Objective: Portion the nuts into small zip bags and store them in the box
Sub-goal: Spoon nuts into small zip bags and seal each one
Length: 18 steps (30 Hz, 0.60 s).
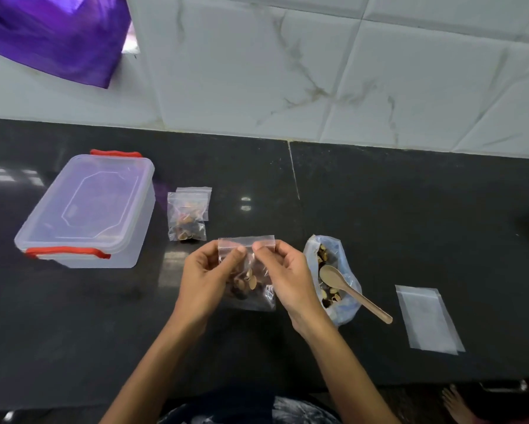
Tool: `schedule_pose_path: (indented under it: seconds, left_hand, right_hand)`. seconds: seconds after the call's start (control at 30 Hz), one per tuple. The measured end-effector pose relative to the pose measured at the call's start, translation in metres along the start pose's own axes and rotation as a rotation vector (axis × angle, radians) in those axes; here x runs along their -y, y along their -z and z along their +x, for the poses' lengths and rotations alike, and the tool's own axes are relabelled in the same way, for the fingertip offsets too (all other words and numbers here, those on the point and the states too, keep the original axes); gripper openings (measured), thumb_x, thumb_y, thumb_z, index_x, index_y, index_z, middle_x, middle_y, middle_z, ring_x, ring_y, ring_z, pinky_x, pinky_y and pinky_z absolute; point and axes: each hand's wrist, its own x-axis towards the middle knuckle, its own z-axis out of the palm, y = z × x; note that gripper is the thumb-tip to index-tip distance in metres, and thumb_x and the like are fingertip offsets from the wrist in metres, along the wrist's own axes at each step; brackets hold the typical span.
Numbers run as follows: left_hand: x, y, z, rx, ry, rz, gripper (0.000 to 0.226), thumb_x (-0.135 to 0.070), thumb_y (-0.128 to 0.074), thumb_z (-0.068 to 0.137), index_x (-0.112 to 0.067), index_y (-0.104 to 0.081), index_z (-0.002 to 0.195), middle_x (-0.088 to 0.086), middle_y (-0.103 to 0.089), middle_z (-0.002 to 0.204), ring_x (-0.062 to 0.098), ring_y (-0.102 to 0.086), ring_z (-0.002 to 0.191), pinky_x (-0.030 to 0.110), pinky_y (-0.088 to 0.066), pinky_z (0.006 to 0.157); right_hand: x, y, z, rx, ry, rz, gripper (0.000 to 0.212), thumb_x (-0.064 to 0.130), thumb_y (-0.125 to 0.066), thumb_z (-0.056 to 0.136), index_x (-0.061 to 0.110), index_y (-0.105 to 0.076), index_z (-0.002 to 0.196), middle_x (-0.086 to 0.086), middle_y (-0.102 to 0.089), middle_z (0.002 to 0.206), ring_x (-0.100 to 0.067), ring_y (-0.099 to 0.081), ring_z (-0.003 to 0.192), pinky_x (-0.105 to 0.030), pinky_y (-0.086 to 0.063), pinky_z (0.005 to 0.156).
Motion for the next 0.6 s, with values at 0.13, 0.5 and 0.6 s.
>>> schedule_pose_path:
  seconds: [0.13, 0.5, 0.6]
  left_hand:
    - [0.002, 0.009, -0.004, -0.058, -0.019, 0.049, 0.011, -0.006, -0.059, 0.090, 0.004, -0.063, 0.088, 0.012, -0.069, 0.074, 0.020, -0.066, 0.066, 0.028, -0.055, 0.059]
    - [-0.003, 0.027, -0.014, -0.127, -0.028, 0.040, 0.013, -0.009, -0.060, 0.090, -0.001, -0.070, 0.091, 0.019, -0.071, 0.082, 0.026, -0.068, 0.072, 0.030, -0.056, 0.063]
    - [-0.006, 0.035, -0.013, -0.113, -0.007, 0.047, 0.012, -0.014, -0.062, 0.089, -0.008, -0.072, 0.088, 0.012, -0.074, 0.081, 0.025, -0.071, 0.074, 0.033, -0.057, 0.067]
  right_hand:
    - [-0.005, -0.011, -0.003, 0.047, -0.001, -0.054, 0.017, 0.024, -0.058, 0.093, 0.011, -0.069, 0.096, 0.002, -0.073, 0.082, -0.006, -0.069, 0.079, -0.019, -0.054, 0.068]
    - [-0.007, -0.040, -0.010, 0.040, 0.004, -0.009, 0.018, 0.023, -0.057, 0.094, 0.010, -0.069, 0.095, -0.001, -0.073, 0.084, -0.011, -0.070, 0.082, -0.021, -0.056, 0.070]
    - [-0.005, -0.044, -0.012, 0.018, -0.007, -0.007, 0.013, 0.026, -0.060, 0.092, 0.016, -0.068, 0.094, 0.003, -0.073, 0.083, -0.006, -0.070, 0.080, -0.020, -0.056, 0.070]
